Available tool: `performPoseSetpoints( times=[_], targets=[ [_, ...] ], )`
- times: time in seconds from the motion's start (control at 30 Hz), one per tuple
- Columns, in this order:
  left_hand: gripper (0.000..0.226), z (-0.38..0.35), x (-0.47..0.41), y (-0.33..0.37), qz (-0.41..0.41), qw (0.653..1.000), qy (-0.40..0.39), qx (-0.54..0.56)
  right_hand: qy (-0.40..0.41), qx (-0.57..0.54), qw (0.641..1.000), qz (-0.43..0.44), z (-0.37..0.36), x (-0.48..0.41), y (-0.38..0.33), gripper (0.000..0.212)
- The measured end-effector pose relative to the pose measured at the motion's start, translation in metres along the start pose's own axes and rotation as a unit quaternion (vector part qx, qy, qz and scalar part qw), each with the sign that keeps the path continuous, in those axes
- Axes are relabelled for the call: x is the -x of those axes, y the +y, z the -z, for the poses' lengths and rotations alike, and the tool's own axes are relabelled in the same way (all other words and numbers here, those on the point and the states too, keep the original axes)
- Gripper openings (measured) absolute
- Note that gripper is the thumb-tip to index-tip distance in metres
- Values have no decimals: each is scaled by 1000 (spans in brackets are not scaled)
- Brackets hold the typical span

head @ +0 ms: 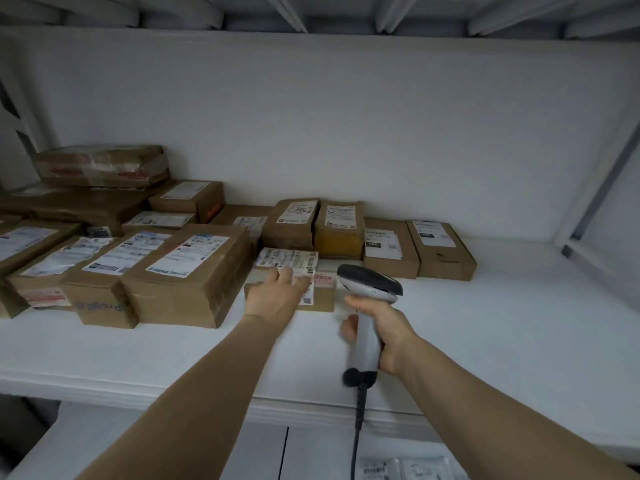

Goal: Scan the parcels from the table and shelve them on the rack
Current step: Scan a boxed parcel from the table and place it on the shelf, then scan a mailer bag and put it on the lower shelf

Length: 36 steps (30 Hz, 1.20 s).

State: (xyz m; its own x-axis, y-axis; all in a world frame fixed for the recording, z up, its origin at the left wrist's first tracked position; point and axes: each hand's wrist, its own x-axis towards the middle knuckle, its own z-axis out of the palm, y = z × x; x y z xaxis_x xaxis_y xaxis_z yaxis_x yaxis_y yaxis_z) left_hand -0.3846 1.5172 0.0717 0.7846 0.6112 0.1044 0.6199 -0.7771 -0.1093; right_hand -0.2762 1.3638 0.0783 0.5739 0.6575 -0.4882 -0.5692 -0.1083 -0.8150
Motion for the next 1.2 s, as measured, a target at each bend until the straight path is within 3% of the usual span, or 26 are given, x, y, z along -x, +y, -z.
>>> performPoseSetpoints(
  times=[0.13,0.23,0.33,0.63,0.87,1.07,1.2],
  targets=[
    [60,2,-5,0,57,998,-22,-24,9,-23,1000,12,19,9,-4,37],
    [52,2,0,14,65,996,20,-64,19,-34,999,23,38,20,-6,33],
    [55,4,7,48,25,995,74,-63,23,-32,999,34,60,37,-10,32],
    [72,32,37,229,-156,984,91,2,95,-14,990,105,193,131,-10,38],
    [82,58,113,428,-331,936,108,42,244,-73,956,144,372,265,17,25],
    [77,80,202,582,-460,880,94,78,402,-76,897,168,503,396,45,22],
    [78,87,253,665,-515,847,98,91,505,-41,851,139,573,474,65,28]
  ],
)
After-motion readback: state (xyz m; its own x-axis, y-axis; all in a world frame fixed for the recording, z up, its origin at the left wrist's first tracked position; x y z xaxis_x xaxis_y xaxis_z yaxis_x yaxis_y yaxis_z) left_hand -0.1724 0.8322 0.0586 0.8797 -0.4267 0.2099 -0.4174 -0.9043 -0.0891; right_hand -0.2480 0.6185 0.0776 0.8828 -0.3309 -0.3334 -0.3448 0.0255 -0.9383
